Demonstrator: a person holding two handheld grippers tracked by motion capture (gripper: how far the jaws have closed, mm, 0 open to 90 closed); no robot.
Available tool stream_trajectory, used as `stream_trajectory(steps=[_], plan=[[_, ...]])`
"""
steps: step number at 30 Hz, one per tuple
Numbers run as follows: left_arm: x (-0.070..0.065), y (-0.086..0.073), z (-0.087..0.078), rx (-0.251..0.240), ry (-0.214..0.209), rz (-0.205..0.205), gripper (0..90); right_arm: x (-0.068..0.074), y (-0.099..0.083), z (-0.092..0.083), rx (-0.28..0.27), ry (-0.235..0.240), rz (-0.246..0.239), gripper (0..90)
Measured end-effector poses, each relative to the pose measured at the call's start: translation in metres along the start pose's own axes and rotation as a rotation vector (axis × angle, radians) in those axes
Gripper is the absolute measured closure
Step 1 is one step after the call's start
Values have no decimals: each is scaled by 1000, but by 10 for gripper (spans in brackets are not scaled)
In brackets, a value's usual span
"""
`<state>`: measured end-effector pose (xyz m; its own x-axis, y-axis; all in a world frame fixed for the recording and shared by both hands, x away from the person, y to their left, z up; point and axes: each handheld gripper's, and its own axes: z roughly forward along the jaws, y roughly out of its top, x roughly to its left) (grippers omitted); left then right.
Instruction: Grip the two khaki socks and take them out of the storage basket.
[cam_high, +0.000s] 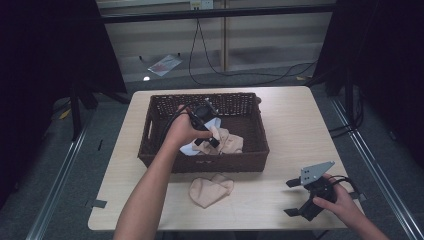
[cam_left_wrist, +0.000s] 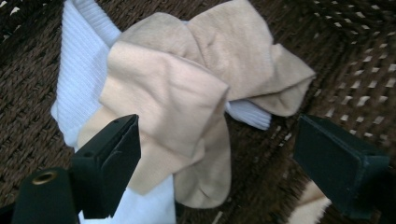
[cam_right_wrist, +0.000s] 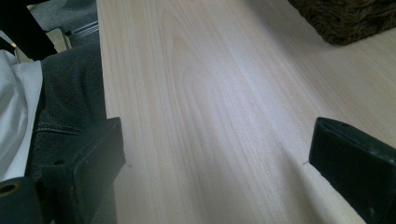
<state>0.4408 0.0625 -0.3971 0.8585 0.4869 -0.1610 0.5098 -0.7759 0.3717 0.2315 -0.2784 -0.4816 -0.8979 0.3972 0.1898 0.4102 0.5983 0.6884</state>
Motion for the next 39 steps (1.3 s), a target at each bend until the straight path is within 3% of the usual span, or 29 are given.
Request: stream_trajectory(steps=[9, 10, 14, 17, 25, 28, 31, 34, 39], plan=[[7, -2, 18, -19, 28, 1, 159, 0, 0, 0, -1, 2, -1, 32], [9, -2, 20, -5, 31, 0, 175, 0, 0, 0, 0, 2, 0, 32], [13, -4, 24, -38, 32, 17, 257, 0, 0, 0, -2, 3, -1, 32], [16, -6, 25, -29, 14, 25, 353, 0, 0, 0, -4, 3, 0, 32], [19, -12, 24, 7, -28, -1, 857, 0, 0, -1, -4, 3, 3, 32], [19, -14, 18, 21, -54, -38, 884, 0, 0, 0, -2, 3, 1, 32], [18, -13, 8, 17, -69, -50, 886, 0, 0, 0, -3, 3, 0, 32], [16, -13, -2, -4, -78, -52, 887, 0, 0, -1, -4, 2, 1, 32], [12, -12, -16, 3, -107, -46, 887, 0, 0, -1, -4, 1, 3, 32]])
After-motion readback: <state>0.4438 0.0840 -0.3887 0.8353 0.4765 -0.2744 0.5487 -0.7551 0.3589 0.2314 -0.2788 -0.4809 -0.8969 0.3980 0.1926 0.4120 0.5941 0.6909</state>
